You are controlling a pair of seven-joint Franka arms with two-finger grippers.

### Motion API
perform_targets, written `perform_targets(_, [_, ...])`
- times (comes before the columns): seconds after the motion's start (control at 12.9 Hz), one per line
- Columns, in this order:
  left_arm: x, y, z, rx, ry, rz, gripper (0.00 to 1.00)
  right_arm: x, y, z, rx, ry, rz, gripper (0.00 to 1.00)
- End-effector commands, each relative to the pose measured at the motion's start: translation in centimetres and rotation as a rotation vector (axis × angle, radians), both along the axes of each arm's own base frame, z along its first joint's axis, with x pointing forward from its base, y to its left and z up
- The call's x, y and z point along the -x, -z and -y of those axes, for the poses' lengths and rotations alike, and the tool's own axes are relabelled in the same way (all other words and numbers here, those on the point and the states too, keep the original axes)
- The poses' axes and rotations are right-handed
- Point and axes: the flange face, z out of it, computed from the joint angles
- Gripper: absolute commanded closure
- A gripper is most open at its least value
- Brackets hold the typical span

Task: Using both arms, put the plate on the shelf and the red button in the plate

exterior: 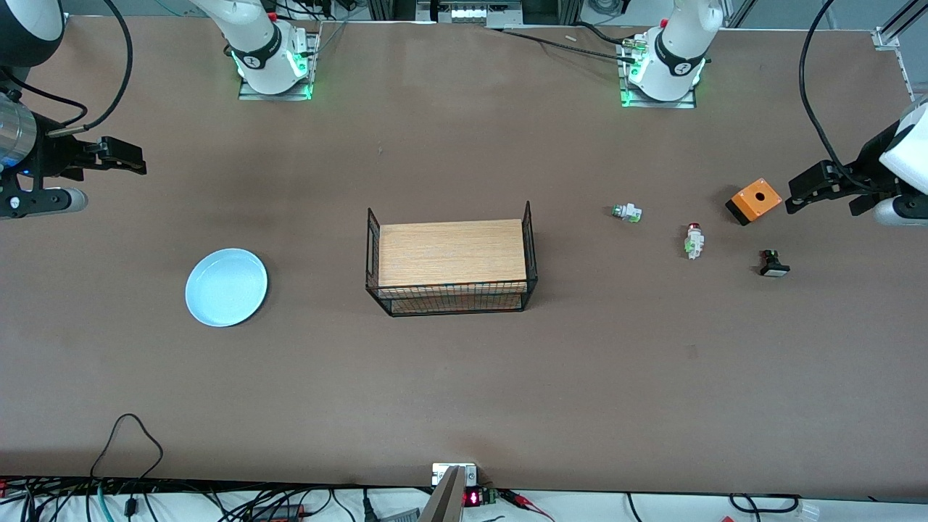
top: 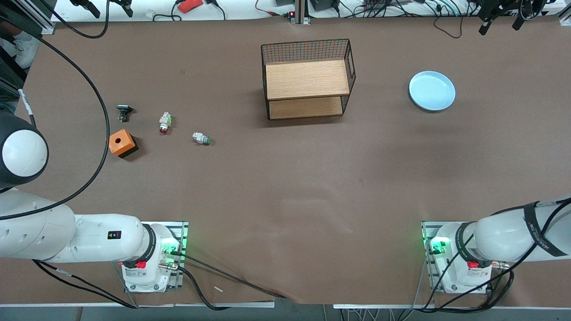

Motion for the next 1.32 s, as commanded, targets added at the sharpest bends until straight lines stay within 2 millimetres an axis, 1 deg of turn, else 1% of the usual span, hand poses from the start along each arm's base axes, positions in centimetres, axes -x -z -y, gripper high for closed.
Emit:
perform_targets(0.0, [1.0, -0.2, -0.2, 0.000, 0.008, 0.003, 0.00, -0.1, -0.7, -0.6, 0.002, -0.015, -0.002, 0.00])
perform_targets(0.16, [0.9, -0.3, -0.2, 0.000, 0.008, 0.006, 0.00, -0.2, -0.5, 0.0, -0.001, -0.012, -0.002, 0.00])
perform_targets(0.31, [0.9, -0.4, -0.1, 0.000, 0.010, 0.006, 0.00, -0.3, -0.6, -0.1, 0.000, -0.009, 0.003, 0.00])
perform_targets(0.39, [0.9, -0.4, -0.1, 0.000, 0.010, 0.006, 0.00, -0.4, -0.3, 0.0, 0.003, -0.004, -0.002, 0.00])
perform_targets(0.47, [0.9, -0.4, 0.0, 0.000, 0.011, 0.006, 0.00, -0.9, 0.6, 0.8, 0.005, 0.010, -0.017, 0.00])
perform_targets(0.54, [0.9, -0.4, 0.0, 0.000, 0.011, 0.006, 0.00, -1.0, 1.2, 3.6, -0.002, 0.062, -0.026, 0.00])
perform_targets(0.62, [0.9, -0.3, -0.1, 0.000, 0.010, 0.004, 0.00, -1.7, 2.6, 5.2, -0.027, 0.098, -0.032, 0.00])
perform_targets(0.78, [0.9, -0.2, -0.2, 0.000, 0.008, 0.002, 0.00, -2.6, 4.4, 8.9, -0.085, 0.175, -0.022, 0.00])
perform_targets(0.93, [0.8, -0.3, -0.1, -0.001, 0.011, 0.004, 0.00, -3.6, 6.0, 10.3, -0.082, 0.207, -0.002, 0.00])
perform_targets(1.01, [0.9, -0.2, 0.0, 0.000, 0.013, 0.003, 0.00, -3.8, 6.2, 10.7, -0.081, 0.216, 0.011, 0.00])
perform_targets(1.09, [0.8, -0.3, 0.0, 0.000, 0.013, 0.004, 0.00, -4.3, 7.2, 10.9, -0.079, 0.220, 0.010, 0.00])
perform_targets(1.24, [0.8, -0.1, -0.2, 0.000, 0.010, 0.001, 0.00, -5.8, 10.7, 11.4, -0.080, 0.215, 0.001, 0.00])
